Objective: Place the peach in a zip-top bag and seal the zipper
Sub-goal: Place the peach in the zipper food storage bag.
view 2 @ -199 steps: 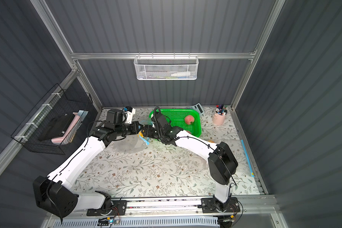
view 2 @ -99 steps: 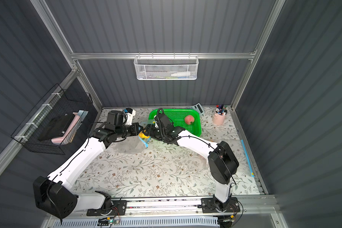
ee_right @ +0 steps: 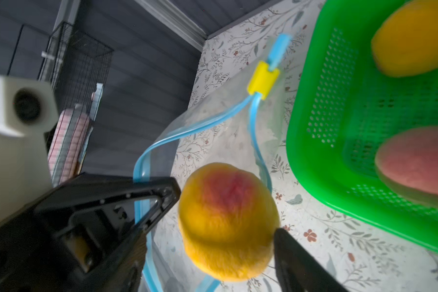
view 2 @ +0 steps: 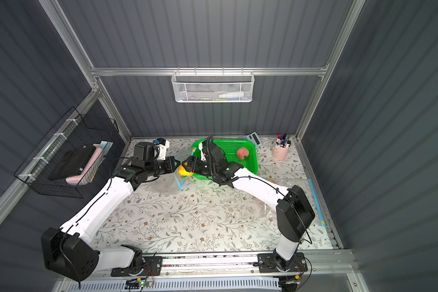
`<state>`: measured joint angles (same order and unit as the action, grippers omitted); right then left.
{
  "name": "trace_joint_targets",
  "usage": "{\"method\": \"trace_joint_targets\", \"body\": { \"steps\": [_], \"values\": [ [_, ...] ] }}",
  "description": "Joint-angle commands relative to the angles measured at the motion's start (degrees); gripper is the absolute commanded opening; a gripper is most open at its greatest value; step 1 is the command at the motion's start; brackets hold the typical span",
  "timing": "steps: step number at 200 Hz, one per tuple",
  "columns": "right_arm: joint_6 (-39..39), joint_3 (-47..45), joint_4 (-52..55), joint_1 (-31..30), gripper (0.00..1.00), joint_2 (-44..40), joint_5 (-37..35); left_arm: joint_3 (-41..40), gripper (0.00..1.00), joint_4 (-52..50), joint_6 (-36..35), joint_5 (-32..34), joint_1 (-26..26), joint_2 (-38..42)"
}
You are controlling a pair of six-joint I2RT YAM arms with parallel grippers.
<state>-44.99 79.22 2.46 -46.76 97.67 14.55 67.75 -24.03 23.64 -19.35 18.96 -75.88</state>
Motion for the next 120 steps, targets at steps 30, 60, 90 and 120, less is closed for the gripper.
{"method": "trace_joint_targets", "body": {
  "steps": [30,60,90,120],
  "values": [
    [-4.5,0.4,-4.7,0.2,0.59,3.4,7.7,0.7,0.0,-0.2,2.0,-2.9,-0.2,1.3],
    [-5.1,0.4,-6.0,-0.1,0.56,4.4,6.8,1.1,0.0,-0.4,4.3,-3.0,-0.2,1.1],
    [-5.2,0.5,-8.1,0.0,0.55,4.7,5.3,0.4,0.0,0.1,5.7,-2.3,-0.3,0.6],
    [-5.8,-0.7,-11.2,0.4,0.53,3.8,5.1,0.2,0.0,0.2,6.0,-2.4,-0.5,0.5]
  ]
}}
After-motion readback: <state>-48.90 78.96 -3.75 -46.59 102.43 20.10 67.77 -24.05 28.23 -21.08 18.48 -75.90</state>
